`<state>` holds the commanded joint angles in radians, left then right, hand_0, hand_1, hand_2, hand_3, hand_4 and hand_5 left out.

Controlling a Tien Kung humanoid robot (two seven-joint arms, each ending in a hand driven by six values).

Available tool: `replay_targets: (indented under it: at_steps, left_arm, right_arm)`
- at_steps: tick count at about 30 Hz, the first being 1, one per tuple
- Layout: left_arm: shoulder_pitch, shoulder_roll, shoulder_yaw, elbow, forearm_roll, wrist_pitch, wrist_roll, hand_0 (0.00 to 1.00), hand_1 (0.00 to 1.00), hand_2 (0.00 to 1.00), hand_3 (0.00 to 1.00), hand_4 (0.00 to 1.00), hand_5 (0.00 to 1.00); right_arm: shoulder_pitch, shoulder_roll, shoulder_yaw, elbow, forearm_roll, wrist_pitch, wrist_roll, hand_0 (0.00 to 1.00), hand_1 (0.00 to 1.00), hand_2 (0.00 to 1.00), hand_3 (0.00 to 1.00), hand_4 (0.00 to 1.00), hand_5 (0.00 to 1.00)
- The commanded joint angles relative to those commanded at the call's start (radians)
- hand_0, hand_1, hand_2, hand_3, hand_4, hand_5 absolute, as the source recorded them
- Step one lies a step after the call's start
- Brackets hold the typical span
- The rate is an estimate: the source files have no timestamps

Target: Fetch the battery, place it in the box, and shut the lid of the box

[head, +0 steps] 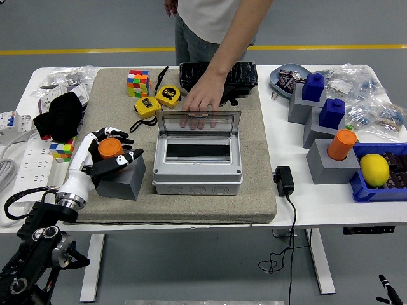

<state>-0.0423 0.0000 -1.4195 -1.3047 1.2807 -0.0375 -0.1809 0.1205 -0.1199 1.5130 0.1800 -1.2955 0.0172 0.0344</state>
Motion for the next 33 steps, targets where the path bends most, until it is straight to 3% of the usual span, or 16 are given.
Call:
replay_targets:
  at_steps: [1,2,7,8,13,14,19,20,25,26,33]
  left_arm:
    - [0.000,0.000,0.000,0.000,0.004,0.004,0.001,0.456,0.525,0.450,0.445,0.998,0.002]
    - [-0.001,0.000,0.000,0.000,0.006,0.006,0.002,0.348,0.500,0.428,0.422,0.998,0.002]
    - [-0.005,0.000,0.003,0.006,0.009,0.001,0.001,0.348,0.500,0.428,0.422,0.998,0.002]
    - [-0.006,0.000,0.005,0.007,0.009,0.001,0.000,0.222,0.429,0.363,0.344,0.998,0.002]
    - [-0.009,0.000,0.011,0.009,0.007,0.002,-0.003,0.222,0.429,0.363,0.344,0.998,0.002]
    - [-0.010,0.000,0.011,0.009,0.007,0.003,-0.004,0.175,0.291,0.245,0.220,0.998,0.002]
    - [-0.011,0.000,0.016,0.017,0.010,0.003,-0.005,0.175,0.291,0.245,0.220,0.998,0.002]
    - [-0.011,0.000,0.018,0.020,0.010,0.001,-0.007,0.151,0.129,0.118,0.115,0.998,0.002]
    - [-0.009,0.000,0.029,0.032,0.007,0.011,-0.016,0.151,0.129,0.118,0.115,0.998,0.002]
    - [-0.009,0.000,0.031,0.034,0.008,0.018,-0.017,0.083,0.039,0.071,0.082,0.998,0.002]
    - [-0.012,0.000,0.037,0.040,0.004,0.055,-0.027,0.063,0.016,0.067,0.078,0.998,0.002]
  right_arm:
    - [0.000,0.000,0.000,0.000,0.000,0.000,0.000,0.880,0.794,0.762,0.791,0.998,0.998]
    - [0.000,0.000,0.001,0.000,-0.001,0.000,0.000,0.880,0.793,0.762,0.791,0.998,0.998]
    - [0.000,0.001,0.001,0.000,0.000,0.000,0.000,0.880,0.793,0.762,0.791,0.998,0.998]
    - [0.000,0.001,0.002,0.000,0.000,0.000,0.000,0.881,0.793,0.762,0.791,0.998,0.998]
    - [0.001,0.001,0.003,0.000,-0.001,0.000,0.000,0.881,0.793,0.762,0.791,0.998,0.998]
    - [0.001,0.001,0.003,0.000,-0.001,0.000,0.000,0.881,0.793,0.762,0.791,0.998,0.998]
    - [0.000,0.000,0.004,0.000,-0.002,0.000,-0.001,0.881,0.793,0.762,0.791,0.998,0.998]
    - [0.000,0.000,0.005,0.000,-0.002,0.000,-0.001,0.881,0.792,0.762,0.791,0.998,0.998]
    - [-0.002,0.000,0.005,0.000,-0.003,0.001,-0.001,0.881,0.792,0.762,0.791,0.998,0.998]
    - [-0.002,0.000,0.005,0.000,-0.002,0.001,-0.001,0.882,0.793,0.761,0.791,0.998,0.998]
    - [-0.002,0.000,0.004,0.000,-0.001,0.001,0.000,0.882,0.793,0.761,0.791,0.998,0.998]
